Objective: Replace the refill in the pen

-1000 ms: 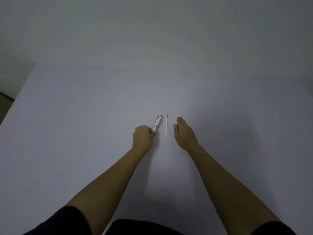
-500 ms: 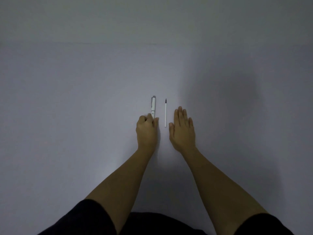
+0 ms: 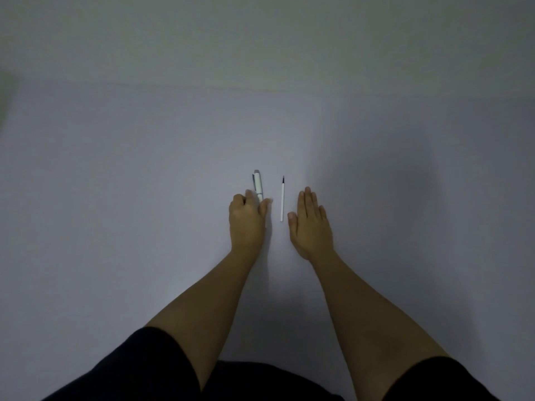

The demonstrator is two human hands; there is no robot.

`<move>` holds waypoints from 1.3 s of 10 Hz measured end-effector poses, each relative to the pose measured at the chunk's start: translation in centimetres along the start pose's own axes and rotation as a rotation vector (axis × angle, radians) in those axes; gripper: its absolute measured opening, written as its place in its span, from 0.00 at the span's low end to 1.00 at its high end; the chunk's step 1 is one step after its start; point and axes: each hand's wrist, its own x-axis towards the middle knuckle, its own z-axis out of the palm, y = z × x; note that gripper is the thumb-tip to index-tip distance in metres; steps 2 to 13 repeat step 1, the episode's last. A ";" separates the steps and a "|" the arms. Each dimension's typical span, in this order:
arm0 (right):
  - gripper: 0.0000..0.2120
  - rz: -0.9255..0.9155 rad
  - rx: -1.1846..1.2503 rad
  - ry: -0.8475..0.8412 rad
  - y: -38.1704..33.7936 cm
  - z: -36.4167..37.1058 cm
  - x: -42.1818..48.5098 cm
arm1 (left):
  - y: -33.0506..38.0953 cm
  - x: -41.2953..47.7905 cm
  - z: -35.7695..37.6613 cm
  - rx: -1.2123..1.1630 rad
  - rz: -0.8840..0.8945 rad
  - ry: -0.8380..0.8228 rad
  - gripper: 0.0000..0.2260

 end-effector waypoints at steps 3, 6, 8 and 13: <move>0.27 -0.028 0.003 0.050 -1.0 -1.5 0.1 | 0.8 0.8 -1.2 0.030 0.035 -0.024 0.14; 0.27 -0.028 0.003 0.050 -1.0 -1.5 0.1 | 0.8 0.8 -1.2 0.030 0.035 -0.024 0.14; 0.27 -0.028 0.003 0.050 -1.0 -1.5 0.1 | 0.8 0.8 -1.2 0.030 0.035 -0.024 0.14; 0.27 -0.028 0.003 0.050 -1.0 -1.5 0.1 | 0.8 0.8 -1.2 0.030 0.035 -0.024 0.14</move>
